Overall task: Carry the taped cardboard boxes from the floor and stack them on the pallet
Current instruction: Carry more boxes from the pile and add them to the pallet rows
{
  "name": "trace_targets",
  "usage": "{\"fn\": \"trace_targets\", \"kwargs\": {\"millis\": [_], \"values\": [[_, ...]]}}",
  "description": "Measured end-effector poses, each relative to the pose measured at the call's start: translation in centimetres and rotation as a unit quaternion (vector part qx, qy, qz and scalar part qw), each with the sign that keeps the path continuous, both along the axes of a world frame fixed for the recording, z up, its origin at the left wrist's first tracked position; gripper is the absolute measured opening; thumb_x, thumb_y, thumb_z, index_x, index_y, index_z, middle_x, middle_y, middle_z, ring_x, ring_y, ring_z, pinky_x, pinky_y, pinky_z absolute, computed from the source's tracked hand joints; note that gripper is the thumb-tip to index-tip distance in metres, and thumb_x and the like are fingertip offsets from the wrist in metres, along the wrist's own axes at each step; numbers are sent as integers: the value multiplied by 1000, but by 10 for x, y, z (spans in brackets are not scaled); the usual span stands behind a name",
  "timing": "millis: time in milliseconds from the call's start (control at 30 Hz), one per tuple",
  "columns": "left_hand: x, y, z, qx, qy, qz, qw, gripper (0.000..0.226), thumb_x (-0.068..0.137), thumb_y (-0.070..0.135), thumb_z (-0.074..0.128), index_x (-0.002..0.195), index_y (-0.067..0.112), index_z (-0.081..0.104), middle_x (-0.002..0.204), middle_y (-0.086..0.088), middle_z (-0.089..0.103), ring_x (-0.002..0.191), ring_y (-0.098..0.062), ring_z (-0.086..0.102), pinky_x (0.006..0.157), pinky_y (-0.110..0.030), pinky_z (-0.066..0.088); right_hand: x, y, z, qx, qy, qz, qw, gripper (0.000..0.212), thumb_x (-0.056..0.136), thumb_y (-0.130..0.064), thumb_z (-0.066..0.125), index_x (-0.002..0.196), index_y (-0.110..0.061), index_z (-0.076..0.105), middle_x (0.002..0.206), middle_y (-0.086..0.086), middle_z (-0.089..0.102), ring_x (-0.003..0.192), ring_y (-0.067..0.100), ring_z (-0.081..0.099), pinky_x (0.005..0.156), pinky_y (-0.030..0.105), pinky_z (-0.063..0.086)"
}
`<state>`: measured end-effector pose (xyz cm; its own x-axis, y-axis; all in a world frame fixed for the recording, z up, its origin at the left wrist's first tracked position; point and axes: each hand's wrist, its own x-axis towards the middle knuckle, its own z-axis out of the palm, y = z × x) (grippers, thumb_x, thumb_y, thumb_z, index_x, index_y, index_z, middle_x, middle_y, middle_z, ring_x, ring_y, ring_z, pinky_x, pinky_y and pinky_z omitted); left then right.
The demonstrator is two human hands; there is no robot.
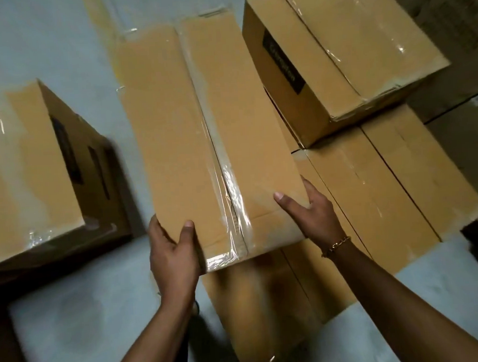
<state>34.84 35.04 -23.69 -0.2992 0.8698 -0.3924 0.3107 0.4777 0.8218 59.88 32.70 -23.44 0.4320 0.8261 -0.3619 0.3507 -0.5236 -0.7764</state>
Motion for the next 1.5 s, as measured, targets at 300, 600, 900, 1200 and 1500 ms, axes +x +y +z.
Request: {"fn": "trace_targets", "kwargs": {"millis": [300, 600, 900, 1200, 1500], "values": [[74, 23, -49, -57, 39, -13, 997, 55, 99, 35, 59, 149, 30, 37, 136, -3, 59, 121, -31, 56, 103, -47, 46, 68, 25, -35, -31, -17, 0, 999, 58, 90, -51, 65, 142, -29, 53, 118, -32, 56, 111, -4, 56, 103, 27, 45], [174, 47, -110, -46, 60, 12, 997, 64, 101, 30, 56, 158, 19, 29, 159, -4, 42, 145, -27, 38, 119, -44, 32, 172, 64, -104, -25, -4, 31, 999, 60, 91, -62, 60, 142, -29, 56, 132, -11, 65, 121, 9, 59, 107, 42, 49], [250, 42, -134, -21, 41, 13, 999, 68, 103, 31, 55, 161, 20, 20, 164, 2, 32, 149, -17, 30, 115, -25, 23, 260, 99, -140, 11, -14, 78, 997, 47, 92, -59, 62, 130, -32, 67, 113, -19, 71, 108, -5, 63, 101, 30, 52], [232, 41, -138, 19, 0, -132, 991, 97, 81, 60, 71, 159, 39, 18, 152, 38, 33, 136, 18, 32, 112, -26, 33, 285, 94, -137, 0, -37, 162, 986, 71, 82, -68, 67, 143, -37, 49, 120, -25, 63, 111, -6, 60, 98, 37, 55], [205, 31, -139, 0, 142, -304, 942, 146, 63, 66, 85, 148, 50, -33, 153, 41, -12, 148, -16, 34, 105, -34, 44, 311, 77, -128, -67, -329, 359, 871, 131, 59, -95, 54, 160, -27, 8, 166, -3, 18, 148, 20, 25, 113, 56, 36]]}}
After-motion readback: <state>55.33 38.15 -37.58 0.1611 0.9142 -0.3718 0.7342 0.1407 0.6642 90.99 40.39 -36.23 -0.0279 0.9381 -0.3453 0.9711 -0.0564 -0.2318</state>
